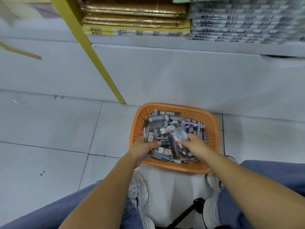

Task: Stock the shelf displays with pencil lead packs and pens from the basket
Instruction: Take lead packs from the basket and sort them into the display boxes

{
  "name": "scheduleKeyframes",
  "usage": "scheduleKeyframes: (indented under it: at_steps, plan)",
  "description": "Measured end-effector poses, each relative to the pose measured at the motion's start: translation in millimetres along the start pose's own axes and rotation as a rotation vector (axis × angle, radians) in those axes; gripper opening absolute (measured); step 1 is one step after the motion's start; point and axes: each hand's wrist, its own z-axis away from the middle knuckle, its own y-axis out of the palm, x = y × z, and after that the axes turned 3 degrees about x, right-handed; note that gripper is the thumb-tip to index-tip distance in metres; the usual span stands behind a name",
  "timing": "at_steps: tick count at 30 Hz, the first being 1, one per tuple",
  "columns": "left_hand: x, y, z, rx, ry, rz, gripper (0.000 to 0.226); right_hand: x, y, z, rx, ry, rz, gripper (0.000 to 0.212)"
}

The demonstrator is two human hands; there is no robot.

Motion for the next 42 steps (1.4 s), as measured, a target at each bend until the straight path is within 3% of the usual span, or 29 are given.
scheduleKeyframes:
  at_steps: [8,11,14,17,20,27,29,34,37,42]
  plan:
    - [-48.5,34.9,37.6,0.046,0.231,0.169,0.028,68.6,-16.0,40.0,0.100,-0.119,-0.637,0.025]
    - [-78.0,37.1,62.8,0.065,0.331,0.207,0.026,98.9,-22.7,65.2,0.151,-0.252,-0.709,0.027]
    - [-109.3,42.9,93.0,0.100,0.381,0.223,0.038,131.5,-33.0,96.5,0.110,-0.402,-0.641,0.026]
    - [-144.3,48.1,128.4,0.137,0.463,0.257,0.046,169.0,-48.9,129.8,-0.051,-0.562,-0.518,0.023]
    - [-183.1,50.5,167.3,0.175,0.591,0.262,0.044,208.0,-69.8,163.5,-0.208,-0.716,-0.419,0.017]
    - [-255.2,49.5,227.7,0.146,0.859,0.152,0.043,277.5,-119.5,225.1,-0.315,-0.968,-0.079,0.007]
    - [-269.6,52.0,236.1,0.128,0.920,0.161,0.037,289.7,-132.5,236.5,-0.351,-1.006,0.024,0.009]
    - [-288.5,56.7,233.3,0.033,0.942,0.276,0.014,298.6,-152.5,242.7,-0.292,-1.048,-0.033,0.007]
    - [-296.8,54.6,233.5,0.065,0.976,0.347,0.019,298.7,-154.5,237.4,-0.381,-1.069,0.092,0.019]
    - [-303.3,46.3,236.7,0.039,0.952,0.276,0.023,298.0,-157.8,236.5,-0.284,-1.031,0.174,0.033]
